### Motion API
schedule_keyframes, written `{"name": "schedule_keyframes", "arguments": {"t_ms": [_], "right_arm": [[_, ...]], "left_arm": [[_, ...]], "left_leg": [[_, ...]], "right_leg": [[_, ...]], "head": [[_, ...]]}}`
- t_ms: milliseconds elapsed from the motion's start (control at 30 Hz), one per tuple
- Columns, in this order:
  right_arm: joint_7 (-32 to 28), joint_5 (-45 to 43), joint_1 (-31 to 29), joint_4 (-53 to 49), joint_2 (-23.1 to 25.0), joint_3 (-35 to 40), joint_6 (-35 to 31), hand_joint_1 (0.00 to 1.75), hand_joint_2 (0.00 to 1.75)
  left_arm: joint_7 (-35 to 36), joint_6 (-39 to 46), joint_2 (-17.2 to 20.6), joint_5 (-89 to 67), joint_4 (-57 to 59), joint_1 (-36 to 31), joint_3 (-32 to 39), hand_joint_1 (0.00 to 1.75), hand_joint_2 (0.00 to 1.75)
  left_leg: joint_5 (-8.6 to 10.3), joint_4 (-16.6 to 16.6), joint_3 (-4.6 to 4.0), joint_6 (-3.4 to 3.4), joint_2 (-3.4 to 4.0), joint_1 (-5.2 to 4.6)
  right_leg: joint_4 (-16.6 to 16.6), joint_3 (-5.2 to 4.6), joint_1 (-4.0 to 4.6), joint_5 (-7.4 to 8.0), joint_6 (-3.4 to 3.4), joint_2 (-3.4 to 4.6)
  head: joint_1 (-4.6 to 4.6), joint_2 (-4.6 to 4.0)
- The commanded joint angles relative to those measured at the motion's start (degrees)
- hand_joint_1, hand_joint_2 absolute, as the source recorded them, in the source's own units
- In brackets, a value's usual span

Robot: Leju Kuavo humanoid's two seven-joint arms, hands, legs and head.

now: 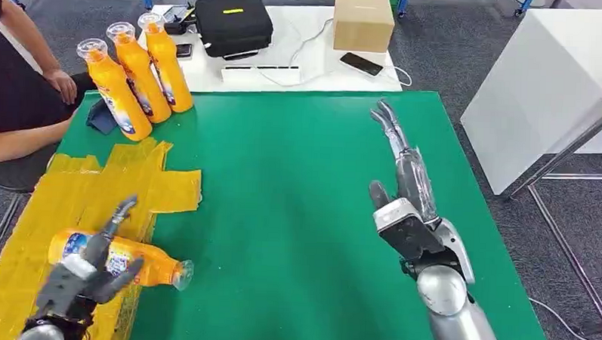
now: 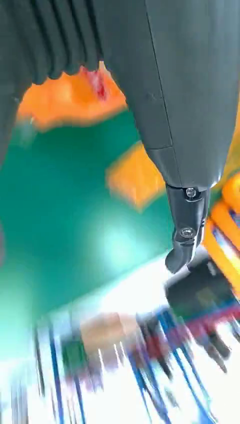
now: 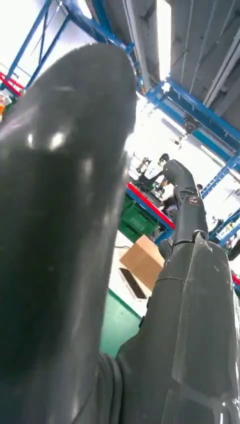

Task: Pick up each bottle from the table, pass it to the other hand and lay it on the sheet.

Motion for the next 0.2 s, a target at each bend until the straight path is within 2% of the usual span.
{"name": "schedule_keyframes", "arguments": {"t_ms": [33, 200], "right_arm": [[-3.9, 0.9, 6.4, -2.3, -1.1, 3.8, -1.8, 0.0, 0.0], [-7.6, 1.8, 11.8, -5.5, 0.2, 4.6, -4.1, 0.0, 0.0]], "left_arm": [[-8.6, -10.8, -7.7, 13.8, -18.6, 6.8, 7.6, 0.0, 0.0], [-10.8, -12.3, -10.3, 11.6, -23.2, 10.2, 5.3, 0.0, 0.0]], "left_leg": [[-0.11, 0.0, 0.04, -0.03, 0.23, 0.07], [-0.11, 0.0, 0.05, -0.03, 0.13, 0.09]], "right_leg": [[0.0, 0.03, 0.08, -0.04, -0.01, 0.12], [-0.1, 0.07, 0.1, -0.06, -0.02, 0.03]], "head": [[-0.02, 0.0], [0.0, 0.0]]}}
